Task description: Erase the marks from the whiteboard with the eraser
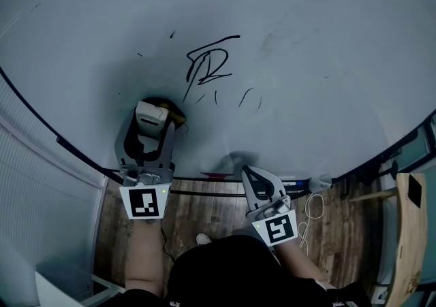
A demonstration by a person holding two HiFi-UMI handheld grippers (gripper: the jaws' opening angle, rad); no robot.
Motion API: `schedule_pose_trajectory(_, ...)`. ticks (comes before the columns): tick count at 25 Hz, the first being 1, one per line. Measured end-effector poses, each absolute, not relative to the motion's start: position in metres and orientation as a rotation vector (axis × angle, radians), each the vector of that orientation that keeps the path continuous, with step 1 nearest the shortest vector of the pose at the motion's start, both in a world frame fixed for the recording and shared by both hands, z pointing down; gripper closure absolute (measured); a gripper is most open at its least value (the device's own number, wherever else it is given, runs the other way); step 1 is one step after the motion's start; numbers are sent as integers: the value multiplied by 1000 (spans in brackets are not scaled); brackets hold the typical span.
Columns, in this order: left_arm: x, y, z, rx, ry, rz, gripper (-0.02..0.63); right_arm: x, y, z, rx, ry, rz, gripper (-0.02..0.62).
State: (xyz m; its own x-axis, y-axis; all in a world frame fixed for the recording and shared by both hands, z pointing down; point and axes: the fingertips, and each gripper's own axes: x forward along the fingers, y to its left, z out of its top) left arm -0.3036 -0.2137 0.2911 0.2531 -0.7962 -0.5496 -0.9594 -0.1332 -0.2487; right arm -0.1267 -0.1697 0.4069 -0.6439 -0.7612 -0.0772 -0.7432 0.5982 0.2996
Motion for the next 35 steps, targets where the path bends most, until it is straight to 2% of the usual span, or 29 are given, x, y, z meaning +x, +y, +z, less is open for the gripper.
schedule_pose_trajectory(16,-264,-214,258,-1967,1565,424,345,-115,-153,401,1364,-2748,-497,568)
schedule_pose_trajectory(25,-243,-216,182,-1886,1463,309,345,-106,-152,400,1397,-2750,-497,568)
schedule_pose_trajectory(35,-248,-213,109,-1835,1459,360,344,-111,-152,396,1385,-2774,-500,568)
